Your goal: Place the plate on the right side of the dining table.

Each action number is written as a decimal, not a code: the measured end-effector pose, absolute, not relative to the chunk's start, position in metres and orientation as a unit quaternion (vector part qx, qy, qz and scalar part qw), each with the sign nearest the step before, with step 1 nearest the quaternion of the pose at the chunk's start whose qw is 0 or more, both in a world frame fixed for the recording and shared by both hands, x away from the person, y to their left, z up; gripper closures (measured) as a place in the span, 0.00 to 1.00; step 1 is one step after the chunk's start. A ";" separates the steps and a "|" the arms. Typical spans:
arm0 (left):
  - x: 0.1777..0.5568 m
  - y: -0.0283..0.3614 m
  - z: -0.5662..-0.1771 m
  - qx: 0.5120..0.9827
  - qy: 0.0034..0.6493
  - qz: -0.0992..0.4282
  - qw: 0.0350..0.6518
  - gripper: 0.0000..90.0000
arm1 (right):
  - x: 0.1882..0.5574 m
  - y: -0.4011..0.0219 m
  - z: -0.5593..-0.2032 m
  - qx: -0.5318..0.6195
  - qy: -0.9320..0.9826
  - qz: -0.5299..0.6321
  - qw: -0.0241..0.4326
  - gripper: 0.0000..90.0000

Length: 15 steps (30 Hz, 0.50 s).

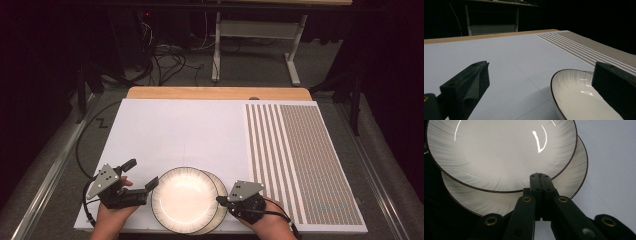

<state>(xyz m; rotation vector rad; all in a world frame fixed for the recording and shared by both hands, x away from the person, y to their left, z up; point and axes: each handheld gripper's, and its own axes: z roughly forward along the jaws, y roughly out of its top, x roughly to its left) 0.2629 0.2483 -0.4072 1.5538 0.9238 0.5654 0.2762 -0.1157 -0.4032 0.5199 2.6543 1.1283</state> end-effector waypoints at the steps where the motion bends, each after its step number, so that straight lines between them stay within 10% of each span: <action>1: 0.263 0.248 -0.407 0.666 0.396 0.242 0.584 0.02 | 0.276 -0.116 -0.403 0.176 0.901 0.383 0.105 1.00; 15: 0.262 0.249 -0.406 0.666 0.394 0.242 0.585 0.02 | 0.277 -0.112 -0.405 0.173 0.904 0.377 0.103 1.00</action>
